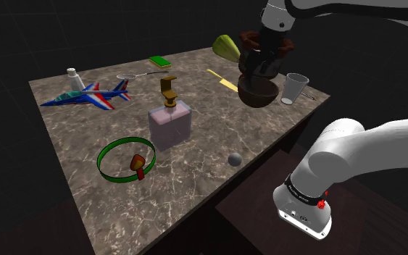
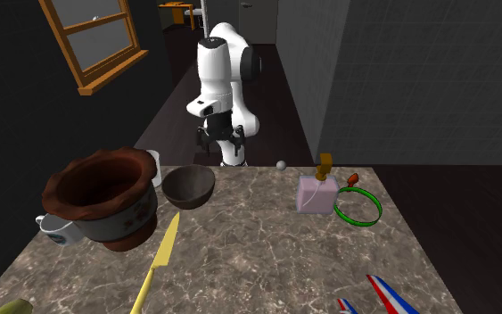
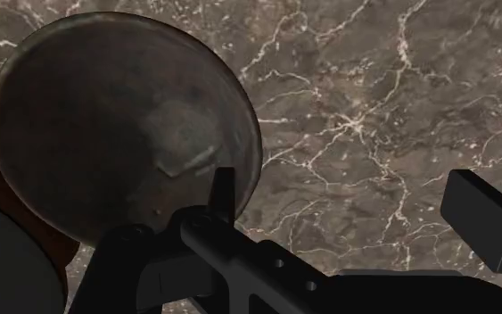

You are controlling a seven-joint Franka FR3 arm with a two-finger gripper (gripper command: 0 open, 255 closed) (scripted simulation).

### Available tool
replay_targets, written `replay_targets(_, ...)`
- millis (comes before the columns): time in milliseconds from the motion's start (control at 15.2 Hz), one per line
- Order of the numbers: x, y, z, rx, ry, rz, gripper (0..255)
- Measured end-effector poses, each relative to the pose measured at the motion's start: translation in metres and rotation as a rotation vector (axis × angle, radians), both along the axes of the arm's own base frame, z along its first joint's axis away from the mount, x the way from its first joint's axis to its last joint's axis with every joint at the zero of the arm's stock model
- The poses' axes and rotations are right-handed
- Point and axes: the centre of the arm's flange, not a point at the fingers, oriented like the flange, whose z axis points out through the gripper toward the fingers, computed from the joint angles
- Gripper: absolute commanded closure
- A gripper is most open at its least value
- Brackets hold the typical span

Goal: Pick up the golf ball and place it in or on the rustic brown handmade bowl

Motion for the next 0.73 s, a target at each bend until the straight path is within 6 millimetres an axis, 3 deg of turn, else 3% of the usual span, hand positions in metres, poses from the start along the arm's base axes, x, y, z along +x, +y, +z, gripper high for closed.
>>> replay_targets(198,-0.01,0.012,-0.007,-0.004,0.004,-0.028,0)
replay_targets(726,-0.059,0.094,-0.049,-0.028,0.028,-0.215,0)
